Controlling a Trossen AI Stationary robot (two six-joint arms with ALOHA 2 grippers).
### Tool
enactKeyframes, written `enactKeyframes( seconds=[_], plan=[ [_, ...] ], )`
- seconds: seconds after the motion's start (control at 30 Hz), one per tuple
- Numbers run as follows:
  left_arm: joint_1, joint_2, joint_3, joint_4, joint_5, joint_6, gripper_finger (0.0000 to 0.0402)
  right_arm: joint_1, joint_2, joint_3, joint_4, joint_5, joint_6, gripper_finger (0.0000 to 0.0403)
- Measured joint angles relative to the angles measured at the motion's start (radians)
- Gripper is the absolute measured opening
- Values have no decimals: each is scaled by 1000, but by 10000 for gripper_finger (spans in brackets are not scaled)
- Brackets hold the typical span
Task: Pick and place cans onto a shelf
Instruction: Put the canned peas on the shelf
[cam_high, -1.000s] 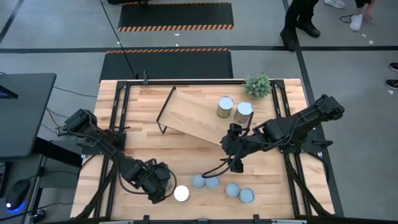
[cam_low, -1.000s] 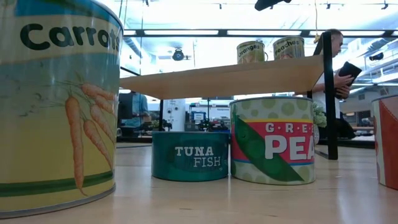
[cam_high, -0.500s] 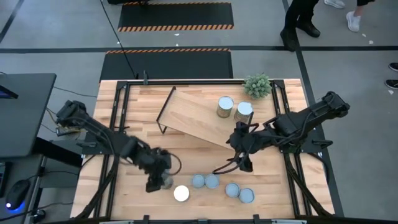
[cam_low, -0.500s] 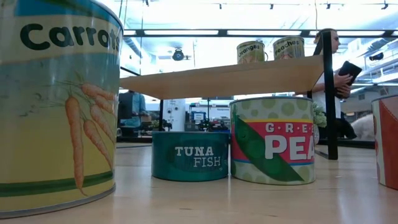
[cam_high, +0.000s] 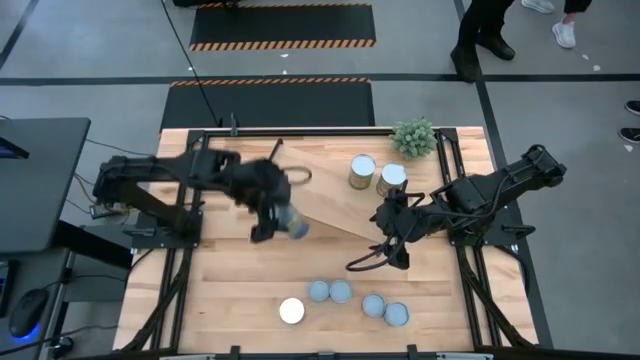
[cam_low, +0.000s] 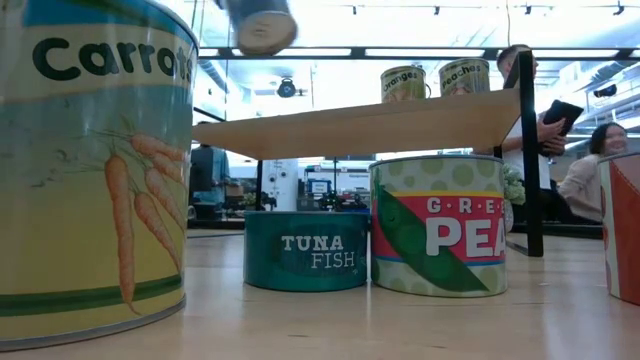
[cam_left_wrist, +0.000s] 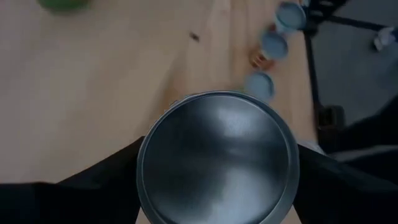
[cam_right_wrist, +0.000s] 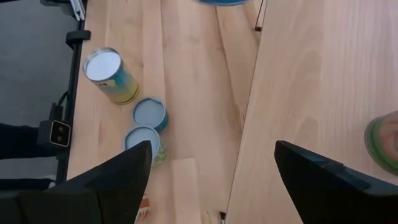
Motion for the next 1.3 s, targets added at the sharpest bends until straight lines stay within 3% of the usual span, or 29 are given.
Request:
enactKeyframes(
  seconds=[0.27,0.5,0.8,1.3],
  plan=[
    [208,139,149,-10,-1,218,322,0,0,0,-1,0,5,347],
    [313,287,263,-10,0,407,322,2,-25,0,-28,-4,59,347],
    [342,423,362,-8,-4,605,322,7,-80,0,-103,-2,132,347],
    [332,442,344,37,15,697,339,22,-83,0,-97,14,139,347]
  ],
)
